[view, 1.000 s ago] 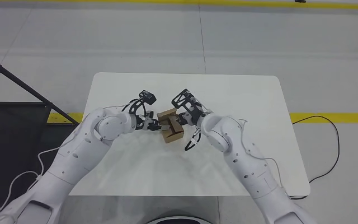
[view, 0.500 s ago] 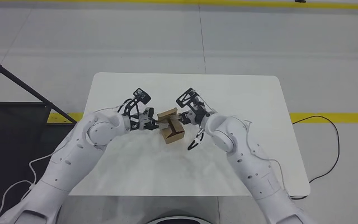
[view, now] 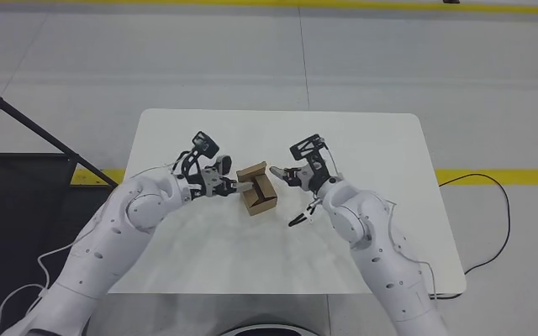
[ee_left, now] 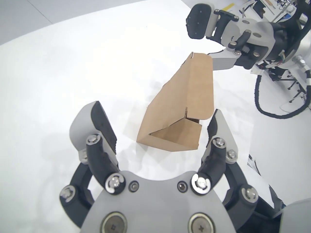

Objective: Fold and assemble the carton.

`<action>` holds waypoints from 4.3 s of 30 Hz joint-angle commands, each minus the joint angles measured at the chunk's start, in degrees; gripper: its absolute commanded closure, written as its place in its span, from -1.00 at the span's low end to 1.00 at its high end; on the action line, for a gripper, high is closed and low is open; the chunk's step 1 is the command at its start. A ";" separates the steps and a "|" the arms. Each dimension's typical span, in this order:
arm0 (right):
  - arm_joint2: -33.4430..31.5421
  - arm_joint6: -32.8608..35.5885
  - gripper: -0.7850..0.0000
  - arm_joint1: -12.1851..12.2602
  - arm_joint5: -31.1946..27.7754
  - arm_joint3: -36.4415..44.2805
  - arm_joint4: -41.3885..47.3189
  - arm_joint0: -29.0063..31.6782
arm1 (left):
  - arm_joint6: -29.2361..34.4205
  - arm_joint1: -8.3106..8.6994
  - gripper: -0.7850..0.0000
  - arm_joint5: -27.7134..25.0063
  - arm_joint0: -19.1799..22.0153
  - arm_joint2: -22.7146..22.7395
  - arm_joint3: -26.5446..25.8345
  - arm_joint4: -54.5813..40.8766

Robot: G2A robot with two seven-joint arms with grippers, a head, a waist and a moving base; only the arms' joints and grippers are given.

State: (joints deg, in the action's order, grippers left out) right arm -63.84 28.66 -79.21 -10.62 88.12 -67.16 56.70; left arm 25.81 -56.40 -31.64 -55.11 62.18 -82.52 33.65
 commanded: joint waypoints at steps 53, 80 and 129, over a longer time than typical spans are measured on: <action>-3.10 -5.68 -1.00 0.90 -1.66 2.74 1.76 4.27 | -37.06 -2.91 0.04 -1.58 -4.35 -2.40 5.16 27.64; 4.98 7.35 -1.00 0.29 -1.72 2.09 -5.10 -0.19 | -43.17 -4.46 1.00 4.61 -5.93 -2.69 4.35 37.72; 10.33 11.19 0.10 -0.72 -4.83 2.08 -11.56 -1.37 | -42.47 -6.31 1.00 5.32 -7.18 -1.25 3.32 43.49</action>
State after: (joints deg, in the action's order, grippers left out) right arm -53.54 39.71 -79.89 -15.50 90.30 -78.77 55.45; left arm -16.61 -62.68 -26.29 -62.25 60.93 -79.18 76.91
